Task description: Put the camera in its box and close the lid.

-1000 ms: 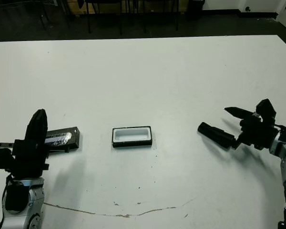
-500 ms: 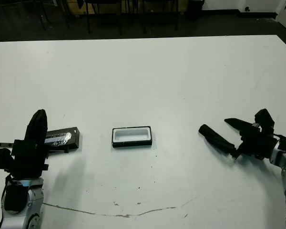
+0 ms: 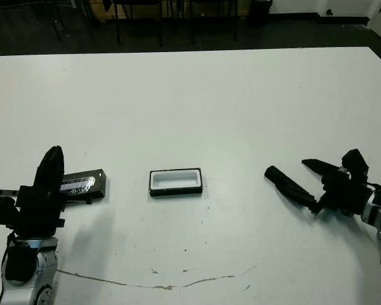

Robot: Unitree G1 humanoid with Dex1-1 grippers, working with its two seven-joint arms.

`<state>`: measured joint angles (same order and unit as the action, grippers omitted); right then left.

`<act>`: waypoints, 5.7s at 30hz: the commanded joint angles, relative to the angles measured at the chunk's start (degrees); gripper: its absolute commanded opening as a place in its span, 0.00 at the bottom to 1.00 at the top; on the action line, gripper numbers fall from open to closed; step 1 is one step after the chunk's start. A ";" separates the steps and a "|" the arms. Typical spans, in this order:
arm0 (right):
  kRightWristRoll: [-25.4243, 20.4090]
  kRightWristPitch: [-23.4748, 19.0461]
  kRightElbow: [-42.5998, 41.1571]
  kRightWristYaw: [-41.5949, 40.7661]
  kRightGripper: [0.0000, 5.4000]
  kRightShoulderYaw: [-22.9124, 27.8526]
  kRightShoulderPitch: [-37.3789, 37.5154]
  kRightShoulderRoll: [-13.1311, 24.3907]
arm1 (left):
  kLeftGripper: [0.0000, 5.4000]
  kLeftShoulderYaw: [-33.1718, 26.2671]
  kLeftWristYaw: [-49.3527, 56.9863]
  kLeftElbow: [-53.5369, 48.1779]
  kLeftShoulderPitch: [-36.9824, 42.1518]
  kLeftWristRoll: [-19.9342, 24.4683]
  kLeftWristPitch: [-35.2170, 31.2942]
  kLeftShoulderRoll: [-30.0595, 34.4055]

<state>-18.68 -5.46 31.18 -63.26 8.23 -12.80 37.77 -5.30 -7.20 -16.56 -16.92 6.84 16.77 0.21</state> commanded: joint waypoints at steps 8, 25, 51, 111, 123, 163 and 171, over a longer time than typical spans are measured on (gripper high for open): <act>1.36 -1.57 -3.08 5.77 0.84 -0.70 4.44 -0.94 | 0.00 -0.42 -0.27 0.75 -2.62 -0.03 -0.82 1.00; 6.59 3.12 9.35 -12.54 0.27 -8.83 -1.66 8.85 | 0.00 -0.31 -0.03 0.21 -3.09 0.06 -1.35 0.41; 5.78 -8.63 23.42 -25.11 0.01 -9.55 -18.51 7.35 | 0.00 0.93 0.32 0.32 -3.00 -0.76 -1.63 0.11; 14.16 20.81 -33.67 8.64 0.00 -25.36 -14.02 2.32 | 0.00 2.76 1.40 1.12 -5.79 -0.53 -0.33 0.42; 32.78 63.62 -11.65 28.94 0.00 -23.60 -14.14 -6.09 | 0.00 2.56 1.32 0.69 -5.69 -0.87 -0.28 0.31; 43.10 44.85 -24.31 20.91 0.00 -29.49 -19.47 0.26 | 0.00 2.53 1.47 1.06 -6.14 -1.44 0.59 0.19; 46.19 57.97 -17.66 29.55 0.00 -29.17 -20.53 -0.06 | 0.00 2.59 1.80 0.77 -6.29 -1.26 0.13 -0.15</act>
<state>26.39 50.31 11.71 -35.02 -20.62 -33.23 37.58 -2.55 -5.63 -16.33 -19.15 5.65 17.83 -0.01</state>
